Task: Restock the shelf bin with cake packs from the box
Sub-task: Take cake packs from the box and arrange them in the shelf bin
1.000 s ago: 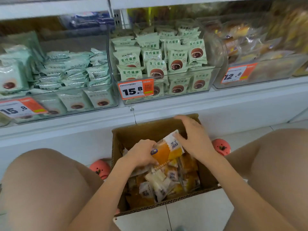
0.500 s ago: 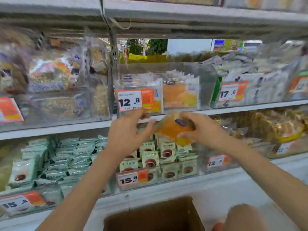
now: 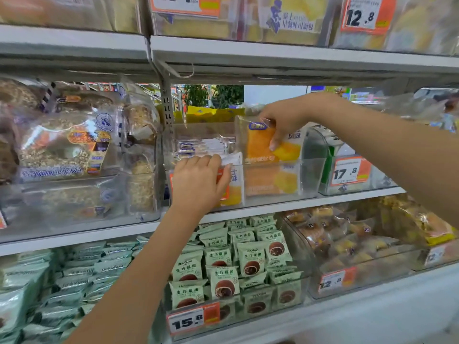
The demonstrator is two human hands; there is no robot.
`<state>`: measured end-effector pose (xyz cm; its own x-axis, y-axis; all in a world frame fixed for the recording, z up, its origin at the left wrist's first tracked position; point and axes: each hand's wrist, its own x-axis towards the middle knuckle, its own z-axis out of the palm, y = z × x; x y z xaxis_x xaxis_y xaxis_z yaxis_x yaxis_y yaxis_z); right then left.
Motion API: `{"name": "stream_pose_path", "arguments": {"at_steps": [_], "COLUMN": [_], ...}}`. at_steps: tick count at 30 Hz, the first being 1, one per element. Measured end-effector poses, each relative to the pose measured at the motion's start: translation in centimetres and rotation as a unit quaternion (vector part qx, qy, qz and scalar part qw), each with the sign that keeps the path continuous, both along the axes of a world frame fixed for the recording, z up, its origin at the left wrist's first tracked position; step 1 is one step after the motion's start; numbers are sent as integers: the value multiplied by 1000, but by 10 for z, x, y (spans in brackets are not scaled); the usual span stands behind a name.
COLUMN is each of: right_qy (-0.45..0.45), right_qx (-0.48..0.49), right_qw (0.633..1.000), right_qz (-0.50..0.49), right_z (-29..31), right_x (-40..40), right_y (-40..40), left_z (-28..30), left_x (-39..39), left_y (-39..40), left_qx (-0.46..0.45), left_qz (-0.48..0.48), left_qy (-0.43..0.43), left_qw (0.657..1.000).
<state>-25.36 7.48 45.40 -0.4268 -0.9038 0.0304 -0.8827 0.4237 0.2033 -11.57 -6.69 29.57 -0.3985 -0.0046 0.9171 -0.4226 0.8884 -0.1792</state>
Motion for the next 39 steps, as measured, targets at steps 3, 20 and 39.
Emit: {"name": "stream_pose_path", "arguments": {"at_steps": [3,20,39], "right_qy": [-7,-253,-335], "right_qx": [47,-197,-380], "right_qw": [999,947,830], "right_qz": [-6,25,-234], "right_z": [-1,-28,-72], "right_x": [-8,-21,-46], "right_y": [0,-6,-12], "left_z": [-1,-4,-4], "left_x": [-3,-6,7], "left_y": [1,2,9], "left_qx": [-2,-6,61], "left_qz": [9,2,-55], "left_qy": [18,48,-23], "left_qw": [1000,999,996]}}
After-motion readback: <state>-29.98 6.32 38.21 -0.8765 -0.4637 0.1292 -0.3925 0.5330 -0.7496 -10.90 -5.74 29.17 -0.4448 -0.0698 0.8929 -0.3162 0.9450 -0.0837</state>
